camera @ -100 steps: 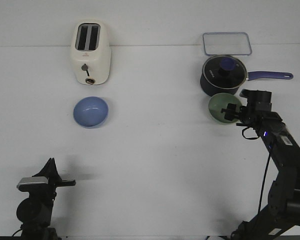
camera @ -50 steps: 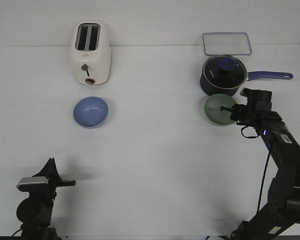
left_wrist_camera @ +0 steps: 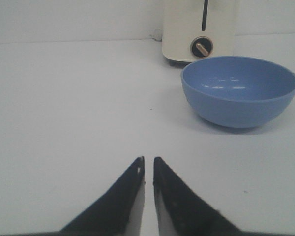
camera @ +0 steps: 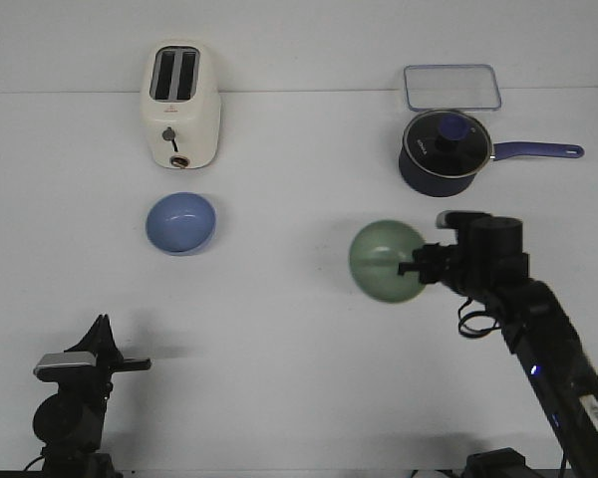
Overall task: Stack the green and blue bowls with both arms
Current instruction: 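Carry the green bowl with the right gripper toward the table center, nearer the robot, then lower the green bowl, open the right gripper and pull back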
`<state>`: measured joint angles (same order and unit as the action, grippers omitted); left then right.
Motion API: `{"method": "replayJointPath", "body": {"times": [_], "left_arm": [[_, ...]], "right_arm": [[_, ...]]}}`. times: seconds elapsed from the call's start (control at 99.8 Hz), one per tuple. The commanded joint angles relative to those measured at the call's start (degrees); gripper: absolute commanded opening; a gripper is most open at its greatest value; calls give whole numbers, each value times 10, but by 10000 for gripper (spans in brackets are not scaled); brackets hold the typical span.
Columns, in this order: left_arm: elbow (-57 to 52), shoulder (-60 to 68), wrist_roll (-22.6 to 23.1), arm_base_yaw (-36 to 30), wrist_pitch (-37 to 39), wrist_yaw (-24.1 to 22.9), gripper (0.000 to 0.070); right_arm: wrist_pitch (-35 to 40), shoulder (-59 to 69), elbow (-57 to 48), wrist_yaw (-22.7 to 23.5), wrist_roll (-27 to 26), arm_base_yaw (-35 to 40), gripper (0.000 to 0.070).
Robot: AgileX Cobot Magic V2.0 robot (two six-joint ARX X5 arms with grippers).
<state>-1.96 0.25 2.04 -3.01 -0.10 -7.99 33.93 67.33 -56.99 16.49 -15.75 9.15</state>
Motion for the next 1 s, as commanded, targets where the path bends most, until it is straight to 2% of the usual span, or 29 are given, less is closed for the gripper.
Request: {"method": "replayJointPath", "body": {"times": [0.0,0.14,0.301,0.591,0.762,0.812,0.932,0.992], "left_arm": [[12,-1,3,1,6,1,15],[12,-1,3,1,6,1,15],[12,-1,3,1,6,1,15],[12,-1,3,1,6,1,15],[12,-1,3,1,6,1,15],[12,-1,3,1,6,1,15],[12,-1,3,1,6,1,15],[12,-1,3,1,6,1,15]], "right_arm": [[-9,-13,18,-3,-30,58,0],[-36,-14,69,-53,-69,180,0],[-83,17,104,-95,-104,264,0],[-87,85,104,-153,-104,323,0],[-83,98,105,-155,-103,326,1],[-83,98,105,-155,-102,326,37],[-81,98,105,-154,-101,326,303],[-79,97,105,-154,-100,325,364]]}}
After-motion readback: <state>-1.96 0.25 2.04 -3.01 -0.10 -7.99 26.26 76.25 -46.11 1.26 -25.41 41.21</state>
